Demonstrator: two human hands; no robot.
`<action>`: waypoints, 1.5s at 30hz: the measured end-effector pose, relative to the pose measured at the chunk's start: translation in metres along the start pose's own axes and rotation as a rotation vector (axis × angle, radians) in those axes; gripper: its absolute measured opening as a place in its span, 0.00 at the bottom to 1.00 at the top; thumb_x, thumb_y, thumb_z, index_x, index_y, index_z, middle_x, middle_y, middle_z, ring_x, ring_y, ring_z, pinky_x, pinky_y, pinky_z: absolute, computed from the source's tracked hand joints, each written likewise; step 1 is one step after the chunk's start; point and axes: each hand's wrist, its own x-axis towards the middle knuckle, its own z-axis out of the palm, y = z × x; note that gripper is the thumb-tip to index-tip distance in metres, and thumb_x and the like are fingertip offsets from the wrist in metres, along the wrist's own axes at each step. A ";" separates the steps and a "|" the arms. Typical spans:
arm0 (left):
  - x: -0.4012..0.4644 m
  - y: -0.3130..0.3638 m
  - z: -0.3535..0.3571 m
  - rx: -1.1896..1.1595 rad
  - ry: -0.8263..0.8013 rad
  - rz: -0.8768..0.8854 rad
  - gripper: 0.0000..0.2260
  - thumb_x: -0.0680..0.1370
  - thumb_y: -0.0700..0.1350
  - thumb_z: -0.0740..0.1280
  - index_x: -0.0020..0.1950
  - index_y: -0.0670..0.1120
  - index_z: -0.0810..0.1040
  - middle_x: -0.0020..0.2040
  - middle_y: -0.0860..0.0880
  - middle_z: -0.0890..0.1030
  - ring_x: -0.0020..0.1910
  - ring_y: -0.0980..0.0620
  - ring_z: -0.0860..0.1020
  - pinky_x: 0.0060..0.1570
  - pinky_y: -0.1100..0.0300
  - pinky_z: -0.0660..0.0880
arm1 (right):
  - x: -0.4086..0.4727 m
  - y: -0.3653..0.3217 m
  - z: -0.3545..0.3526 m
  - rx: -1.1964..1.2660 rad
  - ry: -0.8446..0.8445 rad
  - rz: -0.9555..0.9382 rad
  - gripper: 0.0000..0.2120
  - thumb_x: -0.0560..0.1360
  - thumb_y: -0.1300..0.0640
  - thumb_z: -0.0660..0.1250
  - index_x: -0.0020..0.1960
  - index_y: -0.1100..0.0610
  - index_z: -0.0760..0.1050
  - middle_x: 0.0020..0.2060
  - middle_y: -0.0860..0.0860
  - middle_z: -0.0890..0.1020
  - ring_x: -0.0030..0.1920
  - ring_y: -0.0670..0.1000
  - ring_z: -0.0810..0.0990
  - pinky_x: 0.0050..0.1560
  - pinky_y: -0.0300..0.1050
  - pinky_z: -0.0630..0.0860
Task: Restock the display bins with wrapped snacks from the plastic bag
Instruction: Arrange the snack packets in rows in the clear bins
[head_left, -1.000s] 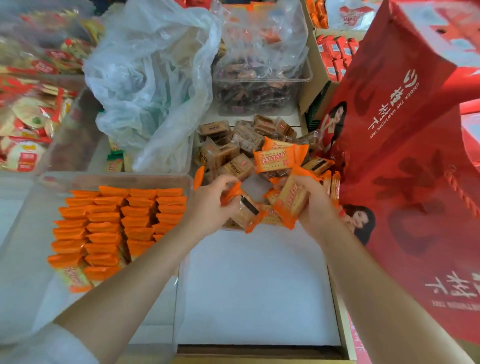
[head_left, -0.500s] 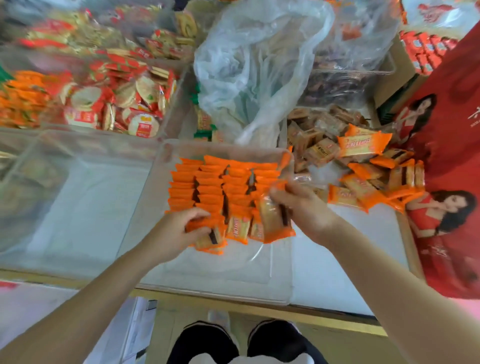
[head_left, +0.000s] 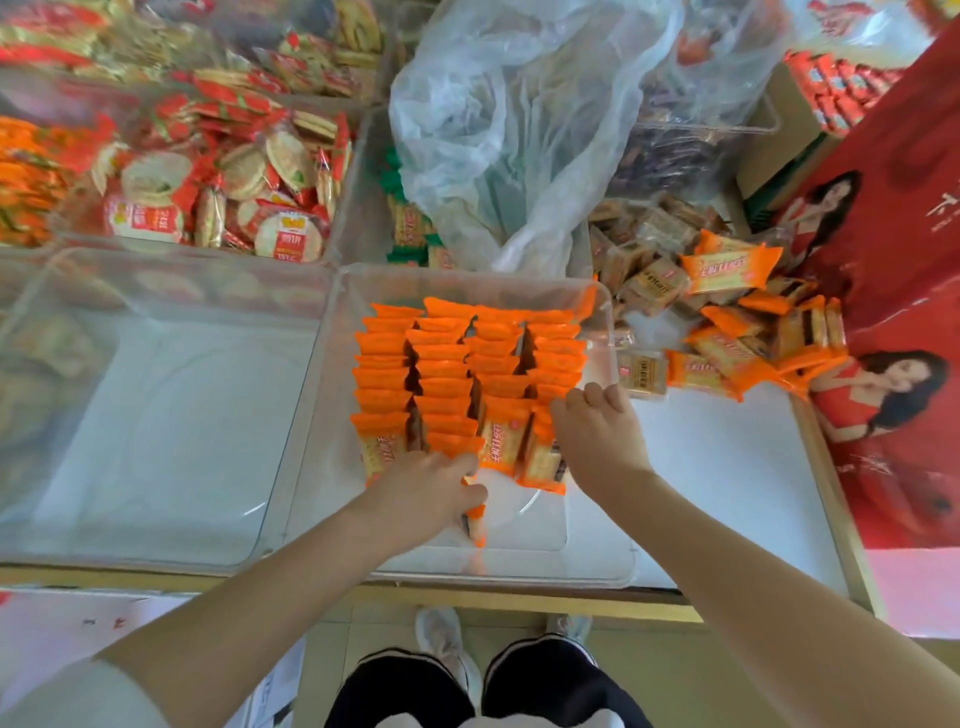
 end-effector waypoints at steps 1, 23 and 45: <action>0.001 0.000 0.002 0.015 -0.011 0.004 0.15 0.55 0.39 0.78 0.37 0.50 0.81 0.35 0.49 0.78 0.25 0.49 0.76 0.19 0.65 0.67 | 0.001 -0.001 0.000 -0.007 0.014 0.014 0.15 0.53 0.60 0.77 0.37 0.54 0.77 0.32 0.50 0.79 0.38 0.54 0.78 0.45 0.45 0.69; -0.004 -0.003 -0.006 -0.316 -0.115 -0.130 0.21 0.78 0.50 0.62 0.71 0.57 0.65 0.59 0.50 0.78 0.54 0.47 0.77 0.47 0.54 0.76 | -0.013 -0.013 0.010 0.113 -0.282 -0.411 0.19 0.80 0.61 0.58 0.69 0.57 0.58 0.60 0.57 0.72 0.41 0.54 0.80 0.40 0.45 0.75; -0.035 -0.027 0.008 -0.315 0.258 -0.089 0.18 0.73 0.60 0.60 0.50 0.51 0.82 0.39 0.54 0.82 0.35 0.54 0.79 0.28 0.64 0.70 | -0.026 -0.057 0.023 0.274 -0.276 -0.102 0.30 0.79 0.54 0.62 0.75 0.52 0.49 0.74 0.58 0.57 0.59 0.62 0.77 0.53 0.52 0.78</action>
